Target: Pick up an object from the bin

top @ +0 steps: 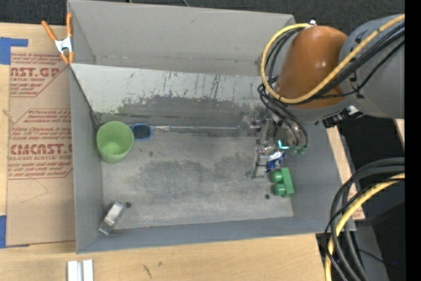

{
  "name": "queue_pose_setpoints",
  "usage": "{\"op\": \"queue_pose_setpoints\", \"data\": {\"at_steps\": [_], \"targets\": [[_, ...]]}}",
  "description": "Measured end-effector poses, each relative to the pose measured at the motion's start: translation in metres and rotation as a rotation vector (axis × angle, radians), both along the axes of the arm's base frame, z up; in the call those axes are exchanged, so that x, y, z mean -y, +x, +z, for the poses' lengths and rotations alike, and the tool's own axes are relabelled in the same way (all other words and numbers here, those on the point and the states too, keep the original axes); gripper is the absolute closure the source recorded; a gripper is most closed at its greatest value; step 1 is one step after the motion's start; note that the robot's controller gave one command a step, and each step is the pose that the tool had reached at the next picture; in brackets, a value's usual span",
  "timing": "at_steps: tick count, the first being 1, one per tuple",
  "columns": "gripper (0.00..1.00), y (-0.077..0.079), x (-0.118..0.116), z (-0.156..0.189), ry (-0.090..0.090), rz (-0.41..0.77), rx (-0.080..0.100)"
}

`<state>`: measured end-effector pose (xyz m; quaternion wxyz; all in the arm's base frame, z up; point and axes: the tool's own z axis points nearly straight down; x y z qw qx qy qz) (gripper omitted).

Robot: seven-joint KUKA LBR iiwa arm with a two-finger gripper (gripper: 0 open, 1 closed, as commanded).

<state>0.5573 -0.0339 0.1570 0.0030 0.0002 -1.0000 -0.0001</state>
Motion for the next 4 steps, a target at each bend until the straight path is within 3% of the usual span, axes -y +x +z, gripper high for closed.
{"op": "queue_pose_setpoints", "data": {"at_steps": [1, 2, 3, 4], "targets": [[0.00, 0.023, 0.099, -0.090, 0.012, -0.004, 0.000], [0.00, 0.005, 0.115, -0.057, -0.001, -0.149, 0.008], [0.00, 0.016, 0.117, -0.057, 0.000, -0.368, 0.008], [0.00, 0.004, 0.105, -0.084, 0.014, -0.786, 0.008]]}}
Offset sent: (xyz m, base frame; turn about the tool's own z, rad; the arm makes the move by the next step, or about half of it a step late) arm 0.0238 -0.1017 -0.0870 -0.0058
